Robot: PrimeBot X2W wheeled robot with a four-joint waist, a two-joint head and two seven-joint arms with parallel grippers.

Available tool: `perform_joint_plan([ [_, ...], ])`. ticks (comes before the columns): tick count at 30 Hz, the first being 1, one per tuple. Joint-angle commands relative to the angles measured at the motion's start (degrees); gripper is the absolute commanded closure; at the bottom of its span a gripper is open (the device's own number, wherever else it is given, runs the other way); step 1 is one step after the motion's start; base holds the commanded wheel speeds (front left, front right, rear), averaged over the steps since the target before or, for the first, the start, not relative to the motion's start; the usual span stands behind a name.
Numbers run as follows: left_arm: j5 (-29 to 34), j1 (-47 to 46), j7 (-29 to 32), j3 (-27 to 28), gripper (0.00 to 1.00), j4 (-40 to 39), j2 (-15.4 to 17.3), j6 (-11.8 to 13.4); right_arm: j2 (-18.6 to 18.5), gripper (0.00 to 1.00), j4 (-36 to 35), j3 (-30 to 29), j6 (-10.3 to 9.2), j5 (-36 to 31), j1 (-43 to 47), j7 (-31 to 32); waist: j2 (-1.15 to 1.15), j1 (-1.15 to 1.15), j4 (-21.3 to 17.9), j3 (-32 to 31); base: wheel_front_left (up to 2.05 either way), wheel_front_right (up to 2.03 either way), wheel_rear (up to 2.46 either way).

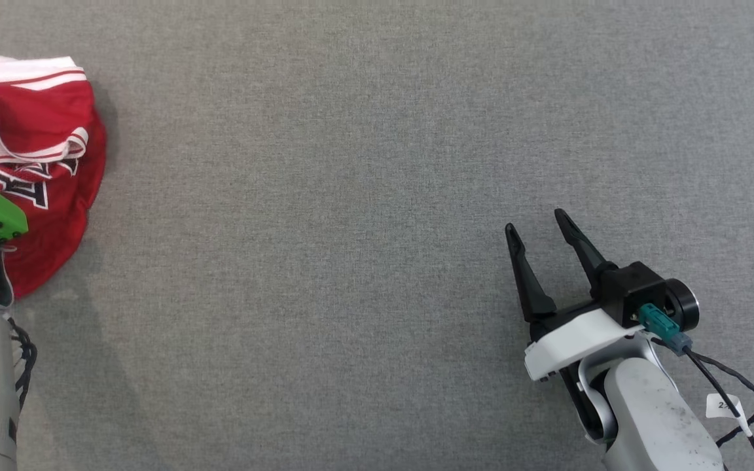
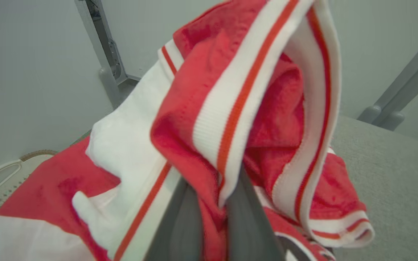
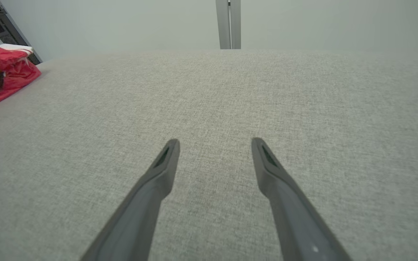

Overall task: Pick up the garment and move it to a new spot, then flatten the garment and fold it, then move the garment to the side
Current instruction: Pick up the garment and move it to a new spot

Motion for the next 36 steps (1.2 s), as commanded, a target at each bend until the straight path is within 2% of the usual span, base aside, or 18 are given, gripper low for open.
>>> perform_joint_plan([
  [1,-1.28,0.02,-1.44,0.86,1.00,-1.28,-0.53,-0.35,-0.16,0.00,0.33,0.20,-0.08,0.36,0.77,-0.45,0.00,0.00,1.02,-2.85,0.00,0.00,0.00],
  [8,-0.36,-1.26,-4.63,-1.23,1.00,-10.35,-3.03,-1.27,-0.17,0.00,1.65,-0.04,-0.08,1.67,2.57,-0.44,0.00,0.00,2.51,-9.89,0.00,0.00,0.00],
  [14,0.85,-2.57,-3.06,-5.78,1.00,-18.15,-6.60,-2.57,-0.17,0.00,1.90,1.04,-0.08,3.20,4.00,-0.42,0.00,0.00,0.70,-15.14,0.00,0.00,0.00],
  [20,1.35,-1.96,0.18,-10.70,1.00,-24.85,-10.48,-3.58,-0.19,0.00,1.84,1.36,-0.08,4.11,4.68,-0.41,0.00,0.00,-5.00,-17.24,0.00,0.00,0.00],
  [26,2.62,0.29,2.47,-16.02,1.00,-28.73,-12.76,-4.20,-0.19,0.00,1.56,1.22,-0.08,4.49,4.59,-0.42,0.00,0.00,-12.97,-16.93,0.00,0.00,0.00],
  [31,2.80,2.38,3.64,-20.36,1.00,-28.21,-14.31,-4.44,-0.14,0.00,0.61,0.17,-0.08,4.96,4.59,-0.42,0.00,0.00,-18.96,-15.10,0.00,0.00,0.00],
  [36,2.38,4.63,3.54,-25.08,1.00,-25.06,-15.42,-4.62,-0.09,0.00,-0.24,-0.86,-0.08,5.74,4.74,-0.42,0.00,0.00,-22.96,-12.98,0.00,0.00,0.00],
])
